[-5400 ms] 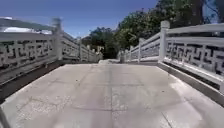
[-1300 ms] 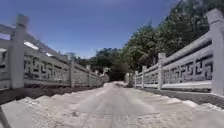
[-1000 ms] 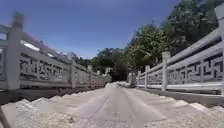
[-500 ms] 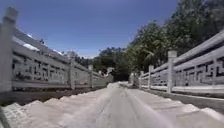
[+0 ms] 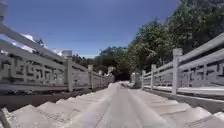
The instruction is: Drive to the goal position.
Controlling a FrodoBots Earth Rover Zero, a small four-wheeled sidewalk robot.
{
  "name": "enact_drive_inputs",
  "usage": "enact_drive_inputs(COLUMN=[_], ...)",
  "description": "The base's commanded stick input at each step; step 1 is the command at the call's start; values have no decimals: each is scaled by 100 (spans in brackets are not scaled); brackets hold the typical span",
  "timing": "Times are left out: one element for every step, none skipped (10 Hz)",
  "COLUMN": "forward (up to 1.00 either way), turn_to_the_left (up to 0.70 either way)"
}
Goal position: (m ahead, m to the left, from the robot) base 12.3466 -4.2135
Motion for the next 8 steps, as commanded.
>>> enact_drive_inputs(forward=[45,45,45,45,45,45,45,45], turn_to_the_left=[0,-26,-5,0,0,0,0,0])
